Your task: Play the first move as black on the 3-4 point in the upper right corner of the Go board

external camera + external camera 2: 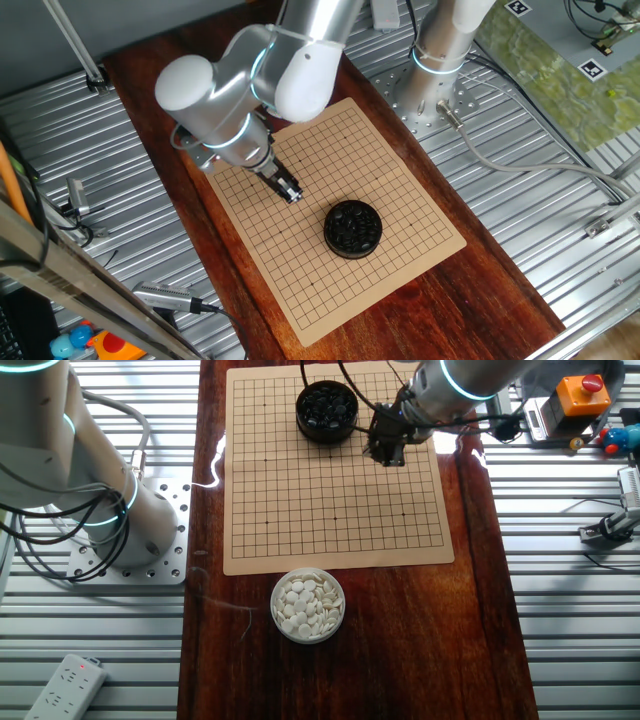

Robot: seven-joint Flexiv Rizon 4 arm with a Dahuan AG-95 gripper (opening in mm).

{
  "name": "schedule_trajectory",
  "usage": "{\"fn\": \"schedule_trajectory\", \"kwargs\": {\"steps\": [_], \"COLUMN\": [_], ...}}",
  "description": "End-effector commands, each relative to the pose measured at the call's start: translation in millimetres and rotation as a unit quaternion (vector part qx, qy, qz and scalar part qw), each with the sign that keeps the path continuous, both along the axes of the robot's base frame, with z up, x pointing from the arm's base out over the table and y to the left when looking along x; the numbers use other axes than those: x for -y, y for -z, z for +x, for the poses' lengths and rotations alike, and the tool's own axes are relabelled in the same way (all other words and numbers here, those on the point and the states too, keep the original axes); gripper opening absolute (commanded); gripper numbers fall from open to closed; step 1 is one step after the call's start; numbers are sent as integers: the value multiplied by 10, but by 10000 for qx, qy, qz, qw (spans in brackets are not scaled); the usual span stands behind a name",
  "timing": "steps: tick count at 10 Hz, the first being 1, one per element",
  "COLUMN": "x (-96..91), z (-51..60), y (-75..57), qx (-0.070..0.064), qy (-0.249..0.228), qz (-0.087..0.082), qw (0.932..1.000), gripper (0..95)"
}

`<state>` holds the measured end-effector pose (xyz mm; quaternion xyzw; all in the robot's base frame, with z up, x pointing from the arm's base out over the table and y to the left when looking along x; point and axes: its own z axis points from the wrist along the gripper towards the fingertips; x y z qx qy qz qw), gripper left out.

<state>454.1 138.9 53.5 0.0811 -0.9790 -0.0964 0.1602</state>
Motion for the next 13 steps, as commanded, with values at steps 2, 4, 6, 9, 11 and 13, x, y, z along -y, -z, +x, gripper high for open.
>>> {"fn": "schedule_trajectory", "kwargs": {"steps": [2,4,6,9,11,13], "x": [-15,-32,-46,-48,-46,-35], "z": [-1,2,20,23,22,12], "y": [107,164,193,195,194,182], "qx": [124,180,286,372,353,360], "qy": [-3,11,27,-5,-49,-54], "qz": [-50,-79,-179,-264,-273,-263], "qw": [9999,9998,9994,9990,9990,9990], "gripper": [0,0,0,0,0,0]}}
